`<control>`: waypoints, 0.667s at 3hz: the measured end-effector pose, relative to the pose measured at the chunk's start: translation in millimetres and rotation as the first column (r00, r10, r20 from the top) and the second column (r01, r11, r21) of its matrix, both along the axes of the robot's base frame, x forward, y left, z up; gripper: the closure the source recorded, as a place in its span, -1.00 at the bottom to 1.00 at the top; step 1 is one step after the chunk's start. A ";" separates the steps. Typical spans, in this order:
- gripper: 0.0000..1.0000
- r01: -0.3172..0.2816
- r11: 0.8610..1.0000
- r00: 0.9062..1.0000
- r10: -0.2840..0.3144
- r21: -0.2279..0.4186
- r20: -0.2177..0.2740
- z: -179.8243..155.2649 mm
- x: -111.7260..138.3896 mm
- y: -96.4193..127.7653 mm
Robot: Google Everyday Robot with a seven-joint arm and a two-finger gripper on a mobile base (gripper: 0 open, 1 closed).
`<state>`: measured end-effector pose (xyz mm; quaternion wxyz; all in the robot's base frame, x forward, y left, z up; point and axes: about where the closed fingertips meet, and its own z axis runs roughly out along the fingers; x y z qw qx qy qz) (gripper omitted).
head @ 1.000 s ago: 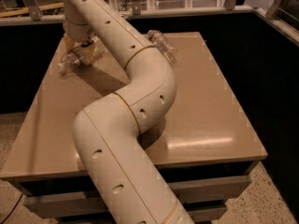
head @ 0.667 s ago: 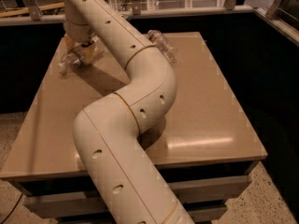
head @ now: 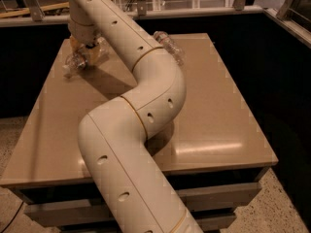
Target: Pick blue plastic bottle from top drawer and place on counter
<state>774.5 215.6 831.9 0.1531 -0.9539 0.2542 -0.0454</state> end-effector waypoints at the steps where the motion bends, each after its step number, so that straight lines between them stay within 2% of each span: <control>1: 1.00 0.000 1.000 1.000 0.000 0.000 0.000 0.0 0.0 0.0; 2: 1.00 -0.013 0.999 1.000 0.013 0.039 0.013 8.7 1.0 1.9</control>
Offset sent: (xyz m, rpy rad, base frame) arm -0.0225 -0.0093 0.0227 0.0746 -0.0053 0.0393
